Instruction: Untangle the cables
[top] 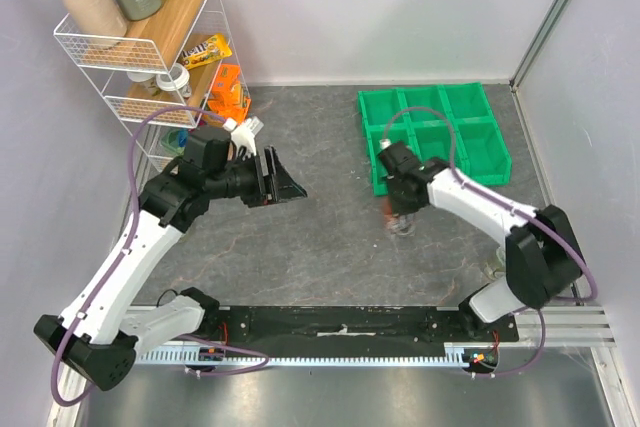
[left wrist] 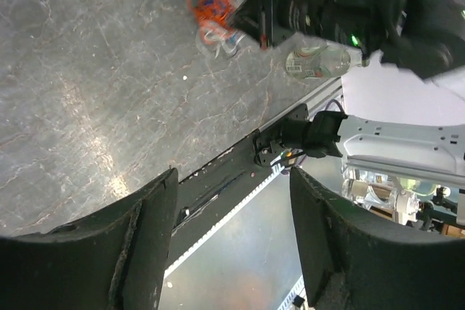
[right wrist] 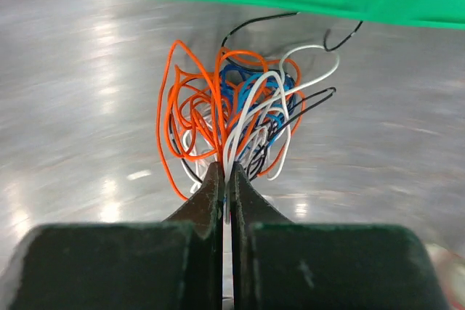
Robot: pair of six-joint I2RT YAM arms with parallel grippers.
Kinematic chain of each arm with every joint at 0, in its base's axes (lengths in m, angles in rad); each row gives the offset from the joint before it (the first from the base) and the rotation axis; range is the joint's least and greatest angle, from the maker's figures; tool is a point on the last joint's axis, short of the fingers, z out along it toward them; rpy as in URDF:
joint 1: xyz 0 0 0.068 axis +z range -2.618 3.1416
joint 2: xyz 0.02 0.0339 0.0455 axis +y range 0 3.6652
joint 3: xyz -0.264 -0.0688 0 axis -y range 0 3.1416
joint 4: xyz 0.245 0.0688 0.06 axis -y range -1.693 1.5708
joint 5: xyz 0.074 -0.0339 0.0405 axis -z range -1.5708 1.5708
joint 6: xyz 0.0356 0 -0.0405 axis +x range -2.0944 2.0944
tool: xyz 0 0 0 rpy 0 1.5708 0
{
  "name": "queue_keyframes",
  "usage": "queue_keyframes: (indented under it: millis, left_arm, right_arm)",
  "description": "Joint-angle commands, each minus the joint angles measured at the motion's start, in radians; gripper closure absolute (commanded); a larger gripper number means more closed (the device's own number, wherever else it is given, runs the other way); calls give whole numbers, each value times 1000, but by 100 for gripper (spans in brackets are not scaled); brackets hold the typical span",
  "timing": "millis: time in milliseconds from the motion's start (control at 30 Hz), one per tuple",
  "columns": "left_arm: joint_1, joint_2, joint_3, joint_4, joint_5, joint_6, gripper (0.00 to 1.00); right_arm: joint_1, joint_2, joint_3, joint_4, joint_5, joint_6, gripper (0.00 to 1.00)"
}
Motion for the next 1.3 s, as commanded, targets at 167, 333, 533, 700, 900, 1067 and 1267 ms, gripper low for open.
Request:
queue_keyframes:
  millis: [167,333,533,700,900,1067,1267]
  left_arm:
    - [-20,-36,-210,146,-20,-186,27]
    - [-55,30,-304,157,-3,-223,37]
    - [-59,50,-368,148,-7,-199,28]
    - [-64,96,-431,117,-13,-156,32]
    - [-64,105,-604,301,47,-203,44]
    - [-63,114,-641,376,67,-234,59]
    - [-63,2,-641,376,32,-259,29]
  right_arm:
    - [336,-158,-56,264,-377,231,51]
    - [334,-180,-69,244,-397,168,36]
    - [352,-174,-78,325,-576,111,40]
    - [443,-137,-121,408,-594,39,41]
    - [550,-152,-162,436,-467,-17,43]
    - [590,-184,-222,443,-316,-57,43]
    - [592,-191,-198,445,-215,-111,45]
